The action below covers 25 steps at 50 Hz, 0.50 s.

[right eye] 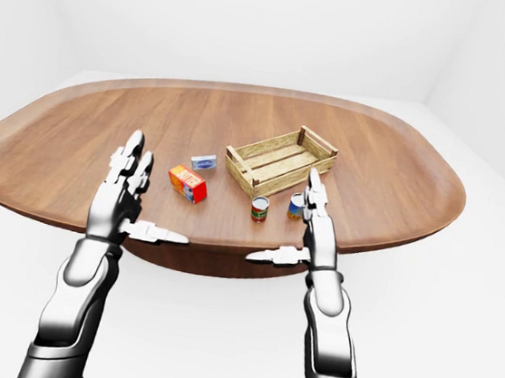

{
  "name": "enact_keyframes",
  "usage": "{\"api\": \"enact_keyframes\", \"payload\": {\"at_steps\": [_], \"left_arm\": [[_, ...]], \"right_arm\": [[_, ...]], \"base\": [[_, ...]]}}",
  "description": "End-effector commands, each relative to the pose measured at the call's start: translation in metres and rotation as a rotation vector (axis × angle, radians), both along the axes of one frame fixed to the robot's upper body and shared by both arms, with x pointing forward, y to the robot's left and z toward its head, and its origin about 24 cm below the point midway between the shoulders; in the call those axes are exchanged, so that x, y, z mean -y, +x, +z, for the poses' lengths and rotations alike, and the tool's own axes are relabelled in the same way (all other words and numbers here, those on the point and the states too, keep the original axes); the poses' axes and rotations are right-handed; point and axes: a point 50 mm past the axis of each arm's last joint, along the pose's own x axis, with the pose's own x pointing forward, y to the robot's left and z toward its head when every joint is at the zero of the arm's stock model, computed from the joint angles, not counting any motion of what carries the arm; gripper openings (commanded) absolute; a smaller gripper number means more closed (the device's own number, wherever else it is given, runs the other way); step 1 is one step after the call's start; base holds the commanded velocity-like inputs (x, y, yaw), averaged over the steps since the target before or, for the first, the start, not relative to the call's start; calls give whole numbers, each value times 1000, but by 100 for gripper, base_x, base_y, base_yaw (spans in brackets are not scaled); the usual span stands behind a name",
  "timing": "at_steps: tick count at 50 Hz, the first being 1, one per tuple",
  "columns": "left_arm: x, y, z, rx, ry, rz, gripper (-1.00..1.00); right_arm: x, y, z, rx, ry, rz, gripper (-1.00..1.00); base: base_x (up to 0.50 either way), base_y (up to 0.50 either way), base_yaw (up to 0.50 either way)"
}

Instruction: Pick up the tomato sauce, and put it in the wooden tray.

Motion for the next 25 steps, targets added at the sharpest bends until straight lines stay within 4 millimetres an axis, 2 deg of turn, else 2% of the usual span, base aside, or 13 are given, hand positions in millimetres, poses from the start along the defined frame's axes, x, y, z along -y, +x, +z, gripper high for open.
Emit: {"api": "enact_keyframes", "payload": {"at_steps": [1, 4, 9, 13, 16, 20, 25], "left_arm": [[-3, -1, 22, 92, 21, -17, 100], [-5, 0, 25, 102, 14, -16, 100], [-8, 0, 26, 106, 16, -11, 100], [-12, 0, 29, 115, 21, -3, 100], [-14, 0, 31, 126, 31, -1, 100], [-19, -3, 37, 153, 34, 10, 100], [-25, -5, 41, 172, 27, 23, 100]], "right_arm": [[7, 3, 30, 114, -60, 18, 100], [9, 4, 38, 148, -50, 3, 100], [10, 6, 38, 144, -75, 2, 100], [11, 3, 26, 94, -95, 27, 100], [15, -1, 29, 105, -105, 13, 100], [23, -9, 47, 182, -111, 12, 100], [29, -12, 56, 220, -114, 4, 100]], "base": [[0, 0, 0], [0, 0, 0], [0, 0, 0], [0, 0, 0], [50, 0, 0], [50, 0, 0], [50, 0, 0]]}}
